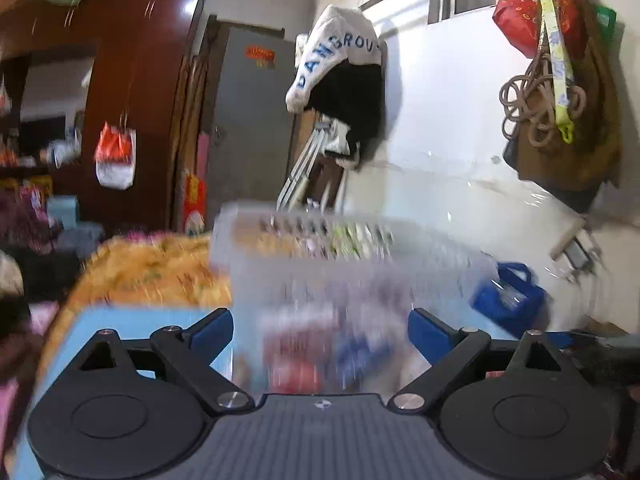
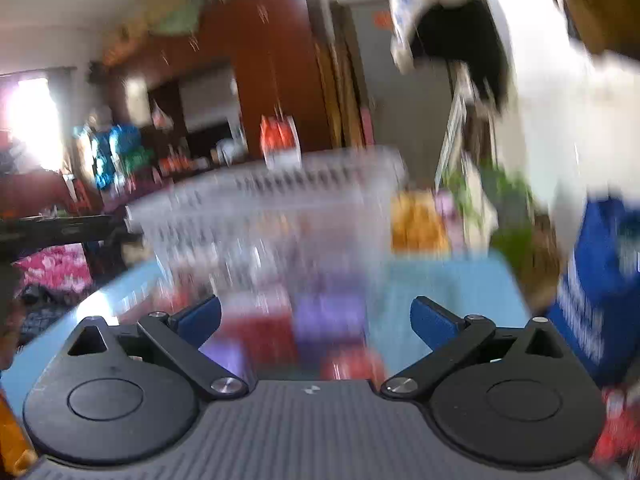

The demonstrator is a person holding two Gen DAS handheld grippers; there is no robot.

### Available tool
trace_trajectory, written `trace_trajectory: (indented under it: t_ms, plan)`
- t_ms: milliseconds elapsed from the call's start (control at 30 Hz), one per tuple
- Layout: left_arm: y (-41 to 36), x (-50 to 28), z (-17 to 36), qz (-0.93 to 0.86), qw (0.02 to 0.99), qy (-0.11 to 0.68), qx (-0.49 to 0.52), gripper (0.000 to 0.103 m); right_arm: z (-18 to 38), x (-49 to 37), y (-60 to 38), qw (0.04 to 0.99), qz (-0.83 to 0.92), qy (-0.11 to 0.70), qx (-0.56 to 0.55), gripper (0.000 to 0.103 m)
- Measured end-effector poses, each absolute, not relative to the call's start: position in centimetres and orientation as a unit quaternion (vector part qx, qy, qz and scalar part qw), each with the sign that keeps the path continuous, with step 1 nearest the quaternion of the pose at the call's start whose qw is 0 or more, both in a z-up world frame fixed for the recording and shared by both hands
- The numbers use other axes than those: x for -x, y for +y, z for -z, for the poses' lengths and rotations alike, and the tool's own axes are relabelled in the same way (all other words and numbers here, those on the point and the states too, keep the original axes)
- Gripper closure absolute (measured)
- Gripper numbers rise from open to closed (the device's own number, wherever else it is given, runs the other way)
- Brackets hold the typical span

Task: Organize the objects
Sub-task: 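Lift both packages over the white basket and open both tools, then return both tools to the remaining pile of packages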

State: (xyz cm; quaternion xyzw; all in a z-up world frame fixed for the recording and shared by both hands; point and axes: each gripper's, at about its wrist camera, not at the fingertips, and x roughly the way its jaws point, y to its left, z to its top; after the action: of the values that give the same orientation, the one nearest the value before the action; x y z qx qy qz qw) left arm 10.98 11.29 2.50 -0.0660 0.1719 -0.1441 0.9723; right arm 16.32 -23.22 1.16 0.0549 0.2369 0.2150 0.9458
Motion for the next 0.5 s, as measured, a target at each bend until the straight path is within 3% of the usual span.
trace_trajectory:
  t_ms: [167,267,500]
  plan:
    - [12.9,-10.5,0.8,0.160,0.960,0.216,0.076,0.007,-0.6,-17.4,-22.7,0.943,-0.195,0.265,-0.042,0.006]
    - [12.7,-10.4,0.9,0.168,0.960,0.214,0.065,0.007,-0.3,-17.2,-22.2,0.944,-0.190,0.269,-0.021,0.018]
    - [11.4,-9.2,1.2,0.142,0.966,0.215,0.012,0.007,-0.2,-17.7,-22.3,0.942,-0.196,0.272,-0.018,0.023]
